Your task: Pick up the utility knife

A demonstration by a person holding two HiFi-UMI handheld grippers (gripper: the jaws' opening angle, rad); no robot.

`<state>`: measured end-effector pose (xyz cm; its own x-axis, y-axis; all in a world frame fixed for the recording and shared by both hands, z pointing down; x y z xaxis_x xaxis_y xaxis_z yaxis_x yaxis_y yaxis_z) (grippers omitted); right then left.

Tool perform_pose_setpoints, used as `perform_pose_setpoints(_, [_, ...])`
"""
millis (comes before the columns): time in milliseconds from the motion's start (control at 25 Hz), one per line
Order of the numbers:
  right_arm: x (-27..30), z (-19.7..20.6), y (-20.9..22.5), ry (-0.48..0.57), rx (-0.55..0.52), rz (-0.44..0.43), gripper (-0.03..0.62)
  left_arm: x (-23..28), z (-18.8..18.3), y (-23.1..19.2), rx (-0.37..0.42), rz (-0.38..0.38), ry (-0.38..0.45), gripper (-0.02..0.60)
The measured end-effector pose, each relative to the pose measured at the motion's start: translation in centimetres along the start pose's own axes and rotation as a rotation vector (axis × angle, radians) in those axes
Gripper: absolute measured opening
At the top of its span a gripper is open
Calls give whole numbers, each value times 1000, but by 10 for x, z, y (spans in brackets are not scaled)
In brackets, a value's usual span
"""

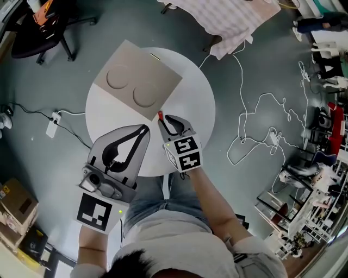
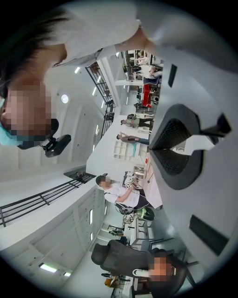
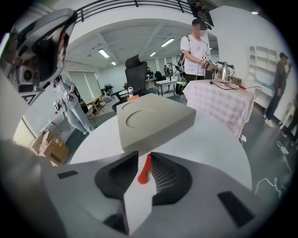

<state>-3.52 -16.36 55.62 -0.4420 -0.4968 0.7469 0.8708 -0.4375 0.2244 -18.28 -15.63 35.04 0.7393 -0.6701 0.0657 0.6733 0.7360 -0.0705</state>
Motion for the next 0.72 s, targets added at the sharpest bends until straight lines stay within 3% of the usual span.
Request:
perform_pose_setpoints(360, [26,12,-1,-102,5,130,91,-12,6,-6,-4,-27,-21,9])
perform_pose_setpoints(720, [29,5,-10,-140,-27,178,91,-17,9,-9,-11,-46,-22,9])
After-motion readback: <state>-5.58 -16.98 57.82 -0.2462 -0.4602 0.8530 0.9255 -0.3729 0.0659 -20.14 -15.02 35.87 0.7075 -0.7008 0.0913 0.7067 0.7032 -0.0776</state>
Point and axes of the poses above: the fingertips, and each gripper's own axes: x forward along the fingers, y to its right, z out of its underside, the point moved 7 cm from there along -x, backward along the fingers, and after that the axes turned 5 degrees about x, right-handed, at the moved point
